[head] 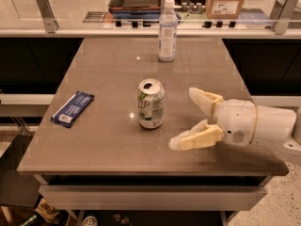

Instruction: Knock 7up can over

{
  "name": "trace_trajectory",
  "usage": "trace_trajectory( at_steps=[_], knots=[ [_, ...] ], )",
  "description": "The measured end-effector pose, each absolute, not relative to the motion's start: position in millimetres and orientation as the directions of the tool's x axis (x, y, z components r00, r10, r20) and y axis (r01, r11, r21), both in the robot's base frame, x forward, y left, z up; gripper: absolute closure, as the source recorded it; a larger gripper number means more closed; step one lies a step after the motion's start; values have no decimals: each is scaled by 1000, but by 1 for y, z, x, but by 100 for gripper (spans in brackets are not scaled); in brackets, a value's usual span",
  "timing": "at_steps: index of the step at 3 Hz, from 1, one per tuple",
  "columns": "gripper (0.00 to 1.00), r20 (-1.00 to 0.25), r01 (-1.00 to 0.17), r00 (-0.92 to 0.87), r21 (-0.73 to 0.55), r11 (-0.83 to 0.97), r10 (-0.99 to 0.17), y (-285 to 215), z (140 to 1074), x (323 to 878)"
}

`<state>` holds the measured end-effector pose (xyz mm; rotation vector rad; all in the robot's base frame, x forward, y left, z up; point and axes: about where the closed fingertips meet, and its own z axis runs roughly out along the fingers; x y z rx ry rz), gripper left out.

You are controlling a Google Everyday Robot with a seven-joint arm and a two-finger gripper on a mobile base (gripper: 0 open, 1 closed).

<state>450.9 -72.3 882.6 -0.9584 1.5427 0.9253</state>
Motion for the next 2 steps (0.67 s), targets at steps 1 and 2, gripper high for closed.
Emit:
trace_trajectory(
  at_steps=[1,2],
  knots=[
    [0,-987,-936,-93,42,350,-129,-51,881,454],
    [0,-986,-938,-77,22,346,-145,-34,880,460]
  ],
)
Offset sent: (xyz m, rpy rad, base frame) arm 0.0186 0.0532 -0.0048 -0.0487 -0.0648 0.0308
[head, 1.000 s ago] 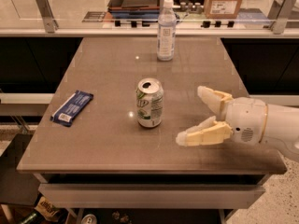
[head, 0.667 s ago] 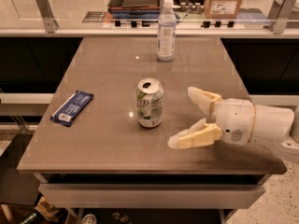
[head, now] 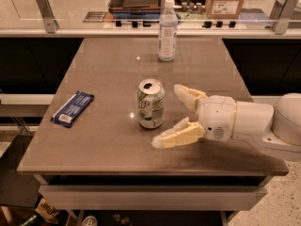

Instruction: Knock 7up can over

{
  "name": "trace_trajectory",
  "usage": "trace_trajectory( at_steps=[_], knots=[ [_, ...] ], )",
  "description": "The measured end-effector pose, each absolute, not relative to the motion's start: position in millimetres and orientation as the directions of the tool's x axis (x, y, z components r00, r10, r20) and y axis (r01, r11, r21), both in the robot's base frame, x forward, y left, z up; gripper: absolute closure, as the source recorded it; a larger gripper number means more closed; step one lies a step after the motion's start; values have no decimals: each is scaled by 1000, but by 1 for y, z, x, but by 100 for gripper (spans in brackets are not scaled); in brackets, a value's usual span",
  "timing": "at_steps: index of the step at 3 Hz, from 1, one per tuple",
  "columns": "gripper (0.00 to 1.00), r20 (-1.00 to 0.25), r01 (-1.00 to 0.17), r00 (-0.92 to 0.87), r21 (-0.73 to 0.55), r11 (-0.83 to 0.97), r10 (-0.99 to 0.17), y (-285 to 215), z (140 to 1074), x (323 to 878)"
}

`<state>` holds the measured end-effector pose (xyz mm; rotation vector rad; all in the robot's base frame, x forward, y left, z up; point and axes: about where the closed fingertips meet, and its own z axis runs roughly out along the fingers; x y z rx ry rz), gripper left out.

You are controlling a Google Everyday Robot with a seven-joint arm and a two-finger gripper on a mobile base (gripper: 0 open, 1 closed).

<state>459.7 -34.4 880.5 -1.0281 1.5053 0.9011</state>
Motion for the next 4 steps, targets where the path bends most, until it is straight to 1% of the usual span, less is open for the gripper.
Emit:
trace_trajectory(
  at_steps=[4],
  knots=[
    [0,-995,-948,-43,11,317,-95,24,871,483]
  ],
)
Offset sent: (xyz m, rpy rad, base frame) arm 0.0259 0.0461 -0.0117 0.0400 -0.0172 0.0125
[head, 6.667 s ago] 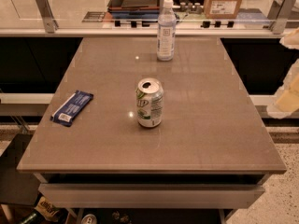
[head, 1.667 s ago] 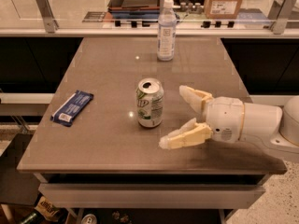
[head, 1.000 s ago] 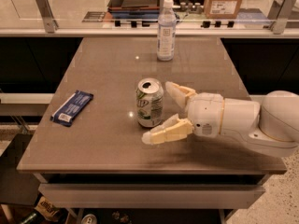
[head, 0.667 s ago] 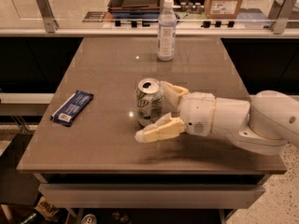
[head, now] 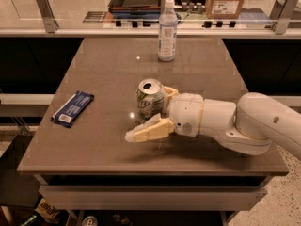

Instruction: Knock 7up can over

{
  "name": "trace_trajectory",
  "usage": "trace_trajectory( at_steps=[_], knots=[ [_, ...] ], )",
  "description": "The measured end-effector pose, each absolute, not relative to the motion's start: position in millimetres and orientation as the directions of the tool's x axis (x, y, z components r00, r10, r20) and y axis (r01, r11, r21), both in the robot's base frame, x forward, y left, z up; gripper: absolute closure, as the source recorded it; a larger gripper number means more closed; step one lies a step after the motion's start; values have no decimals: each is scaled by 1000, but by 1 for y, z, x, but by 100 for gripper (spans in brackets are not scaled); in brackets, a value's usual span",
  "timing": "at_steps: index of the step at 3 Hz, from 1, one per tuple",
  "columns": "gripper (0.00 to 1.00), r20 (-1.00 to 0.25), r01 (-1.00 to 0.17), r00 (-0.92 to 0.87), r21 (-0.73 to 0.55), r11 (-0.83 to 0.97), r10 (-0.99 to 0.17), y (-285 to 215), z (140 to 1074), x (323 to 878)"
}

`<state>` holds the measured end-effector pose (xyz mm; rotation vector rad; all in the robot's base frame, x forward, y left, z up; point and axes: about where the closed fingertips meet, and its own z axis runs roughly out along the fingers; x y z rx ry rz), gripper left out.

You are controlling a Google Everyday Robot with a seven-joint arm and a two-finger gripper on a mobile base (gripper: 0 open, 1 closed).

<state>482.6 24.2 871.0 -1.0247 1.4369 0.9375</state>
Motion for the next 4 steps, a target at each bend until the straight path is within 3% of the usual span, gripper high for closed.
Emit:
trace_trajectory(
  at_steps=[1,4],
  knots=[
    [16,-998,-955,-37,17,297,-60,31,871,484],
    [87,-996,-965,48,-65,254,-72,37,898,490]
  ],
)
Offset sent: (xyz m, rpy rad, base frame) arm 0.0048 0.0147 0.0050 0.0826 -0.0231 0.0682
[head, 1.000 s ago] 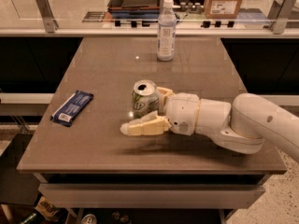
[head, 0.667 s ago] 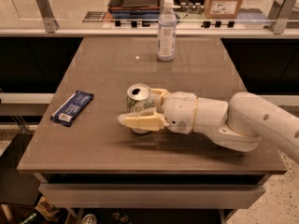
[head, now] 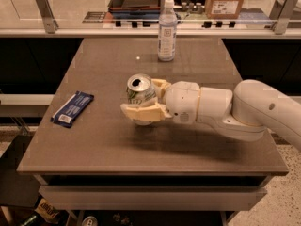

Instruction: Knock 7up can over

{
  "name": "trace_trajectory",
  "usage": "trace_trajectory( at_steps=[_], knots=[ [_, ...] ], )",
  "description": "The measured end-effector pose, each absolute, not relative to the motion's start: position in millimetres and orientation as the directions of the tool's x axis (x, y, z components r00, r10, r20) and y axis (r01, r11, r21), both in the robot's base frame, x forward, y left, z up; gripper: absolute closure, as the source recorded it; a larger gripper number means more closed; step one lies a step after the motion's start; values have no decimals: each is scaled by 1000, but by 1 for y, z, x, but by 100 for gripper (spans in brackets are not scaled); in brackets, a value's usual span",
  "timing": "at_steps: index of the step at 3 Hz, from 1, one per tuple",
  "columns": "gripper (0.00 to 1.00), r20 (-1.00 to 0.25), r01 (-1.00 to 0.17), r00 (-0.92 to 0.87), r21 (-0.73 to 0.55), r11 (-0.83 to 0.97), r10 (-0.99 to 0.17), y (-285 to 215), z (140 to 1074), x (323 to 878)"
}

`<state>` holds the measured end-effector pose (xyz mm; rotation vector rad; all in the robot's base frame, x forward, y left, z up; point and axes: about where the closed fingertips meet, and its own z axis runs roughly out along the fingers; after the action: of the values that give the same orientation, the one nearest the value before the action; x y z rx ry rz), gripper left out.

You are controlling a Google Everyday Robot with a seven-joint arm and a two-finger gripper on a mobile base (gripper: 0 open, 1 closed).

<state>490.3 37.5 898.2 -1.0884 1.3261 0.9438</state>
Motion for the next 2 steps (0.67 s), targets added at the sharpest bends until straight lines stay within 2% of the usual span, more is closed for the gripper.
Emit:
trace_trajectory(
  at_steps=[1,2],
  knots=[
    [100,-975,-953,173,-202,225,-142,33,931,497],
    [100,-913,-906,338,-382,184,-230,27,947,498]
  ],
)
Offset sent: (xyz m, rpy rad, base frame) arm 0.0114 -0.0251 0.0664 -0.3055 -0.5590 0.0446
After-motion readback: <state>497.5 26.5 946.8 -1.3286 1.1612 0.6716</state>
